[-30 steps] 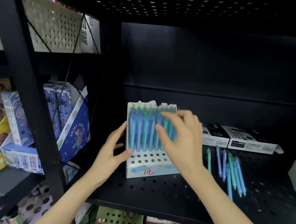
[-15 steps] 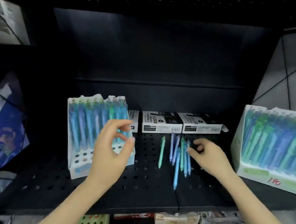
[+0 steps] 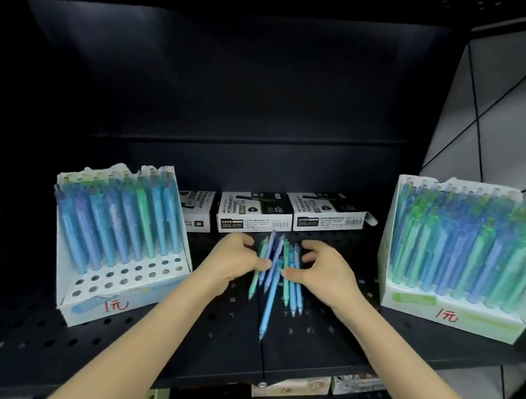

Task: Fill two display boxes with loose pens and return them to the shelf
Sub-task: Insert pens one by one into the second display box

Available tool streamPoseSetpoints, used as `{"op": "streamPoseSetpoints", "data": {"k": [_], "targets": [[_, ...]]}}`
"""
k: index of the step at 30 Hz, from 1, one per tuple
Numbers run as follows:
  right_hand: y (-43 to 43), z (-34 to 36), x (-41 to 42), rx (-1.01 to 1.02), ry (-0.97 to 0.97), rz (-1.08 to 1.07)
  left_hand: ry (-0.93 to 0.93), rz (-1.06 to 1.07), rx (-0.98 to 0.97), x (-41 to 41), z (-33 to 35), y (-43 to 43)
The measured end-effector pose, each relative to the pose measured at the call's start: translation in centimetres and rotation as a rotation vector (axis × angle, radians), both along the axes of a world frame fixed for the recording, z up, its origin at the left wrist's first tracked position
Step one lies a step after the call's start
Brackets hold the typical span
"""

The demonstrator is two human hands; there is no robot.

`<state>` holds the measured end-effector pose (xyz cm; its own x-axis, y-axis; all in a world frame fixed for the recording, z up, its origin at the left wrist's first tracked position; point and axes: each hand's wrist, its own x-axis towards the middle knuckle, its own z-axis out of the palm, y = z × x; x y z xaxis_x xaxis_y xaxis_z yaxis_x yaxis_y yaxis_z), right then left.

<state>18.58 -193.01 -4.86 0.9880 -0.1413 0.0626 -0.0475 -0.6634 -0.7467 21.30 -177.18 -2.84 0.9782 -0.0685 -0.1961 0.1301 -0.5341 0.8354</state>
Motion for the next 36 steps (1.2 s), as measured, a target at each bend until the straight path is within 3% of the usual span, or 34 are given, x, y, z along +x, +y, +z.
{"op": "streamPoseSetpoints", "data": {"k": [10,19,24,31,36], "targets": [[0.0,0.4,-0.1,-0.003,0.031,-0.013,0.049,-0.002,0.135,0.8,0.7,-1.9],[-0.6,0.4,0.2,0.172,-0.059,-0.084,0.009,-0.011,-0.015,1.2,0.5,-1.3],[-0.9,1.6,-0.1,0.432,-0.199,-0.134,-0.115,0.045,-0.233,-1.1,1.7,0.5],[4.3,6.8,-2.2,0.722,-0.459,0.070,-0.541,0.122,-0.230,-5.8,3.2,8.0],[9.9,7.3,-2.2,0.714,-0.518,0.196,-0.787,0.275,-0.251,-7.8,3.3,13.8]]}}
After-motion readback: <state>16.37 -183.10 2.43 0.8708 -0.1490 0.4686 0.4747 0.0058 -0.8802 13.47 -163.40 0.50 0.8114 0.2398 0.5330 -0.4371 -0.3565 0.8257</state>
